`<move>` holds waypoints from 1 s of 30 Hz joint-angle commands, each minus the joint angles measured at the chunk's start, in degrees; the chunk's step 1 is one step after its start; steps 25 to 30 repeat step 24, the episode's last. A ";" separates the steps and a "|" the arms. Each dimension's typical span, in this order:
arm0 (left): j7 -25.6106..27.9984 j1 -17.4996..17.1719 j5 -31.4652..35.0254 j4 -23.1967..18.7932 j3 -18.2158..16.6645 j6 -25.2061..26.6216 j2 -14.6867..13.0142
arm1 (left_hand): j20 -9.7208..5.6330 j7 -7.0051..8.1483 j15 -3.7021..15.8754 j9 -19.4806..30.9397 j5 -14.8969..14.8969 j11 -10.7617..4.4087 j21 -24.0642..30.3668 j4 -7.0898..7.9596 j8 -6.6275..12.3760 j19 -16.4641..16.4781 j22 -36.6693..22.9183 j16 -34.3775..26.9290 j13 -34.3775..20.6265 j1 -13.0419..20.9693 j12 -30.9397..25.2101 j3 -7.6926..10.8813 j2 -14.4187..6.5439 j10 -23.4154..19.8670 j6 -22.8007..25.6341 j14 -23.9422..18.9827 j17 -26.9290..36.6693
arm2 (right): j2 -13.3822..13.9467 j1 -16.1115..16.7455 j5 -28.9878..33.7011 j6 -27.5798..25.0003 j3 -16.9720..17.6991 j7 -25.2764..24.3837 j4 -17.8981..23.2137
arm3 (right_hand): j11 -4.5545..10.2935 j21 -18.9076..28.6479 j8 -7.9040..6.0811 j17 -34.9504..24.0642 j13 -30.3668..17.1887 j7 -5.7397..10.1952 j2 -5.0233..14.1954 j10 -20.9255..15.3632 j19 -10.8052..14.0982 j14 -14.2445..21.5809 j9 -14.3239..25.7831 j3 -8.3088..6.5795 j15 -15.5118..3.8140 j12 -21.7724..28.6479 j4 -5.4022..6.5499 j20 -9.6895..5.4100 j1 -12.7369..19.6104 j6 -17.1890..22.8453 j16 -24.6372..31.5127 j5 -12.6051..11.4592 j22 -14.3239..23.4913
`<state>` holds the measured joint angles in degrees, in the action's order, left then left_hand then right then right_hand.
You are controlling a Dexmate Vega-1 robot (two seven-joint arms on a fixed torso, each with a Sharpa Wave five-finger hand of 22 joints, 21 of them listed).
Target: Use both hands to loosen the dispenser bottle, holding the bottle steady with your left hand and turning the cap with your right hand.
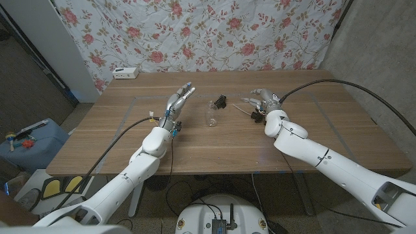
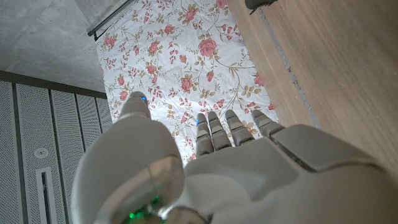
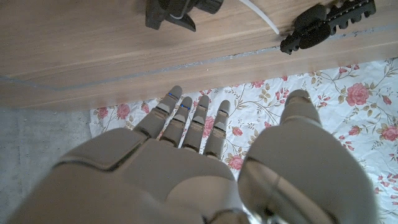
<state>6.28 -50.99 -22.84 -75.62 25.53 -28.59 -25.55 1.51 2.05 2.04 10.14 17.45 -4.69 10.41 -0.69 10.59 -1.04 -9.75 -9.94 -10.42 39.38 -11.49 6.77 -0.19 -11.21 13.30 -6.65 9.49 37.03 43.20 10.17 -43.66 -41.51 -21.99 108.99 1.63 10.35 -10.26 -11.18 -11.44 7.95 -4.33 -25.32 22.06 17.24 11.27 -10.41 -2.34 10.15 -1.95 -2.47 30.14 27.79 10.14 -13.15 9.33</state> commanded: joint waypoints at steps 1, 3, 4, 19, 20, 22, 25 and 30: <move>-4.52 2.87 -3.22 5.97 -0.44 -3.06 1.30 | -0.38 -0.23 0.26 0.12 -0.06 0.42 0.58 0.94 0.13 0.81 -0.07 -0.14 -0.17 -0.42 0.07 0.24 -1.43 -0.23 0.43 0.08 0.23 | -1.08 3.25 -6.03 10.14 5.91 -1.89 -1.35 | -0.20 -0.10 0.22 0.01 0.09 -0.13 0.20 1.55 -0.64 -1.70 0.02 0.40 -2.31 -0.10 0.50 -1.62 -1.11 -1.53 -0.03 -0.34 0.20; -5.73 3.71 -3.87 7.77 -0.45 -3.89 1.74 | -0.62 -0.20 0.25 0.11 -0.16 0.55 0.68 1.12 0.12 1.11 -0.07 -0.15 -0.17 -0.64 0.06 0.24 -1.71 -0.23 0.45 0.09 0.22 | -2.07 4.01 -7.45 11.73 7.20 -2.98 -1.81 | -0.17 -0.03 0.24 0.04 0.14 -0.01 0.33 2.28 -0.61 -2.04 -0.02 0.49 -2.24 -0.20 0.58 -1.64 -1.36 -2.02 0.03 -0.37 0.20; -6.22 4.11 -4.02 8.64 -0.43 -4.31 1.90 | -0.70 -0.18 0.32 0.11 -0.18 0.56 0.71 1.17 0.13 1.21 -0.07 -0.15 -0.17 -0.70 0.07 0.25 -1.81 -0.22 0.48 0.11 0.22 | -2.32 4.40 -8.06 13.02 7.73 -3.39 -2.13 | -0.11 -0.04 0.20 0.02 0.17 0.00 0.48 2.74 -0.74 -2.27 -0.05 0.56 -2.20 -0.25 0.72 -1.60 -1.64 -2.18 0.07 -0.38 0.20; -11.53 7.47 -5.40 14.78 -0.04 -7.12 2.40 | -0.36 -0.55 -0.29 0.09 -0.82 1.38 0.85 2.44 0.08 2.28 -0.08 -0.23 -0.15 -1.74 0.10 1.19 -5.51 -0.13 0.70 0.14 0.18 | -3.92 4.76 -11.75 24.84 9.48 -4.06 -7.63 | 0.02 0.03 0.60 -0.06 0.60 -0.26 2.37 5.82 -1.73 -4.58 -0.38 1.43 -1.71 0.04 2.64 -1.99 -5.42 -6.55 0.47 -0.10 0.22; -11.80 7.68 -5.41 15.13 0.01 -7.13 2.38 | -0.24 -0.65 -0.25 0.09 -0.92 1.43 0.84 2.53 0.06 2.32 -0.08 -0.23 -0.14 -1.80 0.10 1.32 -5.92 -0.14 0.68 0.13 0.17 | -4.16 4.71 -11.91 25.65 9.48 -4.13 -8.20 | 0.17 0.06 0.66 -0.02 0.62 -0.43 2.48 5.92 -1.72 -4.66 -0.40 1.44 -1.73 0.07 2.70 -1.98 -5.54 -7.08 0.48 -0.09 0.22; -12.10 7.96 -5.82 15.86 -0.02 -7.01 2.66 | -0.29 -0.60 -0.27 0.09 -1.00 1.61 0.83 2.58 0.05 2.37 -0.07 -0.23 -0.14 -1.85 0.07 1.38 -6.13 -0.20 0.68 0.10 0.15 | -4.86 4.66 -12.60 26.48 9.66 -4.27 -9.06 | 0.04 0.07 0.61 -0.03 0.63 -0.54 2.71 6.04 -1.77 -4.76 -0.42 1.42 -1.71 0.08 2.82 -2.05 -5.71 -7.29 0.49 -0.10 0.22; -12.10 8.16 -5.97 16.77 0.01 -7.08 3.06 | -0.27 -0.55 -0.30 0.08 -1.13 1.56 0.82 2.62 0.05 2.44 -0.07 -0.23 -0.14 -1.90 0.07 1.48 -6.43 -0.20 0.72 0.06 0.12 | -4.90 4.26 -12.68 25.81 9.39 -3.86 -9.24 | -0.08 0.09 0.50 0.00 0.66 -0.87 3.13 6.04 -1.80 -4.75 -0.45 1.31 -1.80 0.17 2.92 -2.09 -5.80 -7.51 0.56 -0.12 0.23; -12.10 8.16 -5.97 16.77 0.01 -7.08 3.06 | -0.27 -0.55 -0.30 0.08 -1.13 1.56 0.82 2.62 0.05 2.44 -0.07 -0.23 -0.14 -1.90 0.07 1.48 -6.43 -0.20 0.72 0.06 0.12 | -4.90 4.26 -12.68 25.81 9.39 -3.86 -9.24 | -0.08 0.09 0.50 0.00 0.66 -0.87 3.13 6.04 -1.80 -4.75 -0.45 1.31 -1.80 0.17 2.92 -2.09 -5.80 -7.51 0.56 -0.12 0.23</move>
